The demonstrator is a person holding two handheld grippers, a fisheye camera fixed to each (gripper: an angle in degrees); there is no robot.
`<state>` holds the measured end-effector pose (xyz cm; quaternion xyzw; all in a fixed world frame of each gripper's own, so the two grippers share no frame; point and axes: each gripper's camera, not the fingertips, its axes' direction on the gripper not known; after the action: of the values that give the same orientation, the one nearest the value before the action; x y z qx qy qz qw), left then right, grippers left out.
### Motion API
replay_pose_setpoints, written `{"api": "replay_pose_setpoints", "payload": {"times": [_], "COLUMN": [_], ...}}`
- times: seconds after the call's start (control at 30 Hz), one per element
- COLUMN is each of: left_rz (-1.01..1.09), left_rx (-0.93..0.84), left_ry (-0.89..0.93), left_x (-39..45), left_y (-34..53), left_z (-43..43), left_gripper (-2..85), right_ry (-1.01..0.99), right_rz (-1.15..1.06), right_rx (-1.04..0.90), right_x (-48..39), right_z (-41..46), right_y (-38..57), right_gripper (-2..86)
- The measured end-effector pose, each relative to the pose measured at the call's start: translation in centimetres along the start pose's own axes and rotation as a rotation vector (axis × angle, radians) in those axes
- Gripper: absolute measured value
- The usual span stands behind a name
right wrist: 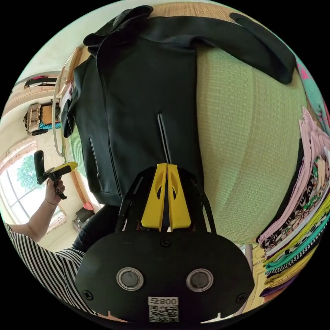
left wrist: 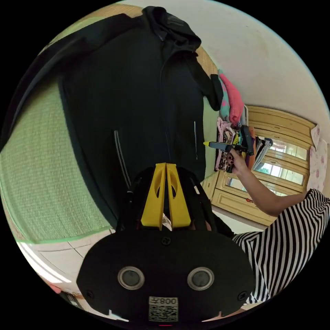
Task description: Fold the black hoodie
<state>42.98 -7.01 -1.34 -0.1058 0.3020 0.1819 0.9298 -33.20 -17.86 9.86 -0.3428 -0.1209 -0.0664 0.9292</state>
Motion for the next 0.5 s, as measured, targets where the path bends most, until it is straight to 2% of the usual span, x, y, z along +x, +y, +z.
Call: {"api": "replay_pose_setpoints", "payload": {"times": [0.1, 0.23, 0.33, 0.5], "left_rz": [0.165, 0.314, 0.307, 0.206], "left_rx": [0.028, 0.005, 0.017, 0.153], "left_ry": [0.02, -0.091, -0.259, -0.252], "left_x": [3.7, 8.2, 9.3, 8.1], "left_y": [-8.0, -18.9, -24.4, -27.1], "left_z": [0.1, 0.6, -0.4, -5.3], "left_gripper": [0.1, 0.1, 0.0, 0.0], "right_ry": [0.061, 0.085, -0.007, -0.089], "right_rz": [-0.087, -0.151, -0.148, -0.154], "right_rx": [-0.003, -0.037, -0.002, 0.019], "right_x": [-1.7, -1.6, 0.3, 2.2], "right_z": [1.6, 4.6, 5.0, 5.8], "right_y": [-2.8, -4.1, -3.2, -2.5], "right_gripper": [0.1, 0.1, 0.1, 0.2]}}
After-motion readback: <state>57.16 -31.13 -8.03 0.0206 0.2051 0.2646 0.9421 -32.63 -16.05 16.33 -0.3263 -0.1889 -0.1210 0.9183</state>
